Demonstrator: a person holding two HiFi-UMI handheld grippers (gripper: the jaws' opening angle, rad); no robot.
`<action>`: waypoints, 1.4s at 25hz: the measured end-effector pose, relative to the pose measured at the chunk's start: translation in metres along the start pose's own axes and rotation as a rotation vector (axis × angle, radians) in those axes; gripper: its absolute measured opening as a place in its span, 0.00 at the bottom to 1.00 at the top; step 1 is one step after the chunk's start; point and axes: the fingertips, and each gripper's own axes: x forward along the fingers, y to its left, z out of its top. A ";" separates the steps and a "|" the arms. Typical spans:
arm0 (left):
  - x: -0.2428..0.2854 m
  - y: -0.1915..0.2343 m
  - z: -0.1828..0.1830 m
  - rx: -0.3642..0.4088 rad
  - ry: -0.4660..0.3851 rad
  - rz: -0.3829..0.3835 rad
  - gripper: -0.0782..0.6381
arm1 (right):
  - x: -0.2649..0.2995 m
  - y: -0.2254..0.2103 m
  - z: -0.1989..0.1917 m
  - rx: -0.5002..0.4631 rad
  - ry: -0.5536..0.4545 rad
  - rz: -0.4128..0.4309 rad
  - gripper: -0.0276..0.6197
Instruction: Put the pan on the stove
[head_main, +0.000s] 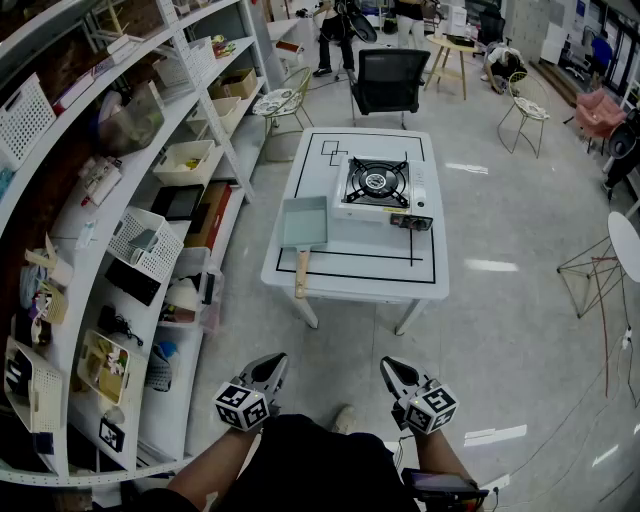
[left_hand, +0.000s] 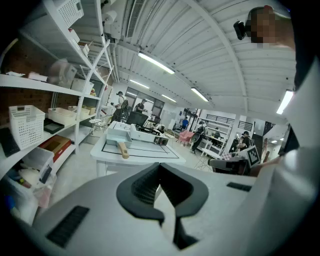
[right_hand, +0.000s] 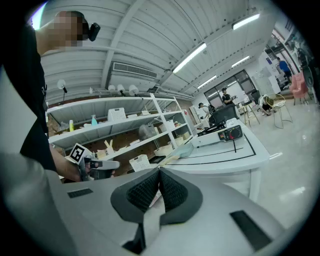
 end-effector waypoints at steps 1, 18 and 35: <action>0.000 0.000 -0.001 -0.001 0.002 0.000 0.12 | -0.001 0.001 0.001 0.000 -0.002 -0.001 0.08; 0.014 -0.010 0.006 0.010 -0.007 -0.025 0.12 | -0.025 -0.015 0.000 -0.024 -0.012 -0.085 0.08; 0.005 -0.006 0.008 -0.006 -0.022 -0.014 0.12 | -0.025 -0.017 -0.003 0.000 -0.006 -0.114 0.08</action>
